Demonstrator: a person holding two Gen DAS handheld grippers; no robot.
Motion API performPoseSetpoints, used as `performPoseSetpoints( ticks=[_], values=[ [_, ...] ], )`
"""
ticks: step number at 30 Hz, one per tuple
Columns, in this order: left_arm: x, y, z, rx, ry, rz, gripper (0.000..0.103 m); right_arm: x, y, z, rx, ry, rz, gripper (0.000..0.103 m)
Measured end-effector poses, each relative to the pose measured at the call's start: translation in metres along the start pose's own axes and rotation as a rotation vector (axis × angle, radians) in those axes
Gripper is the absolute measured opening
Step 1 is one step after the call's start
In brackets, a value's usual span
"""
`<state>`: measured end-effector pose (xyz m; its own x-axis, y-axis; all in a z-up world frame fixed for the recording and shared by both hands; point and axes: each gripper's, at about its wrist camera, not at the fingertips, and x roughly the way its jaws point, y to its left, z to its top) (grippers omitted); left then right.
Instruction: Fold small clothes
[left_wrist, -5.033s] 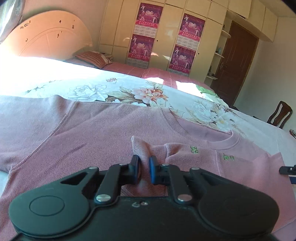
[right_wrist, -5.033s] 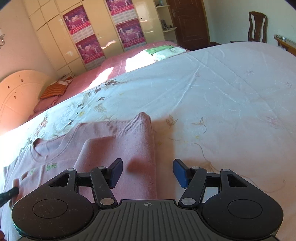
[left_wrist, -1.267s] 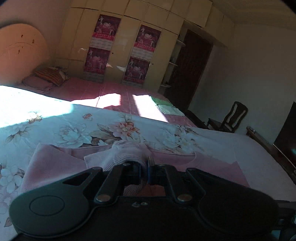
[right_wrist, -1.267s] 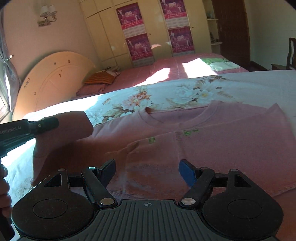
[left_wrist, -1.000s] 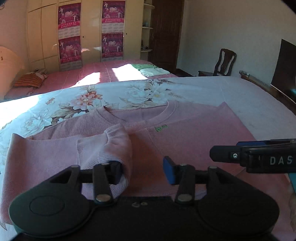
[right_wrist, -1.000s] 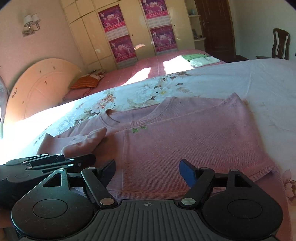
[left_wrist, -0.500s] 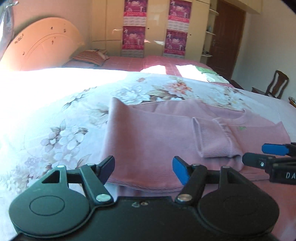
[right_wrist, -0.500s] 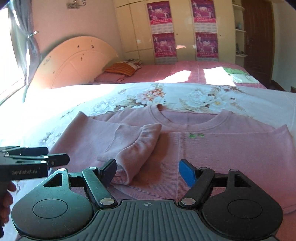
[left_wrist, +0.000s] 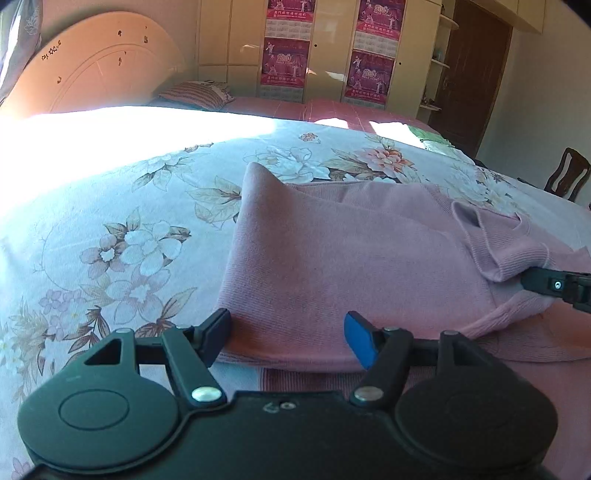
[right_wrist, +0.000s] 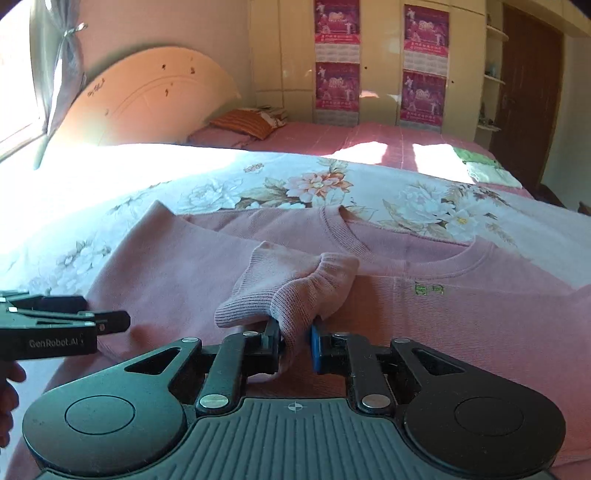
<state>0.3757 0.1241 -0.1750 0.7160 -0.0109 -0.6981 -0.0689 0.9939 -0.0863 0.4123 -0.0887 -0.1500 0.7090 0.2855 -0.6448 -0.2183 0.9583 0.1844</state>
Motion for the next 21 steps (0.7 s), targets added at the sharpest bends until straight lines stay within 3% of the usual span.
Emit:
performPoseSetpoints(
  ticks=[4, 8, 9, 12, 13, 17, 21],
  values=[
    [-0.001, -0.011, 0.001, 0.017, -0.005, -0.038, 0.07, -0.026, -0.045, -0.002, 0.178, -0.034, -0.054, 0.015],
    [0.013, -0.016, -0.007, 0.03, 0.029, -0.013, 0.068, -0.017, -0.088, -0.017, 0.35, 0.091, -0.01, 0.016],
    [0.013, -0.016, -0.007, 0.033, 0.029, -0.012, 0.068, -0.019, -0.094, -0.018, 0.363, 0.094, -0.018, 0.021],
    [0.013, -0.011, -0.006, 0.011, 0.036, -0.011, 0.061, -0.031, -0.1, -0.015, 0.372, 0.03, -0.05, 0.057],
    [0.014, -0.008, -0.006, 0.002, 0.04, -0.015, 0.061, -0.033, -0.1, -0.013, 0.366, 0.02, -0.052, 0.062],
    [0.013, -0.006, -0.003, -0.007, 0.052, -0.022, 0.06, -0.029, -0.099, -0.008, 0.333, 0.025, -0.053, 0.062],
    [0.012, -0.005, -0.001, -0.002, 0.06, -0.018, 0.062, -0.031, -0.119, -0.016, 0.441, 0.04, -0.019, 0.062]
  ],
)
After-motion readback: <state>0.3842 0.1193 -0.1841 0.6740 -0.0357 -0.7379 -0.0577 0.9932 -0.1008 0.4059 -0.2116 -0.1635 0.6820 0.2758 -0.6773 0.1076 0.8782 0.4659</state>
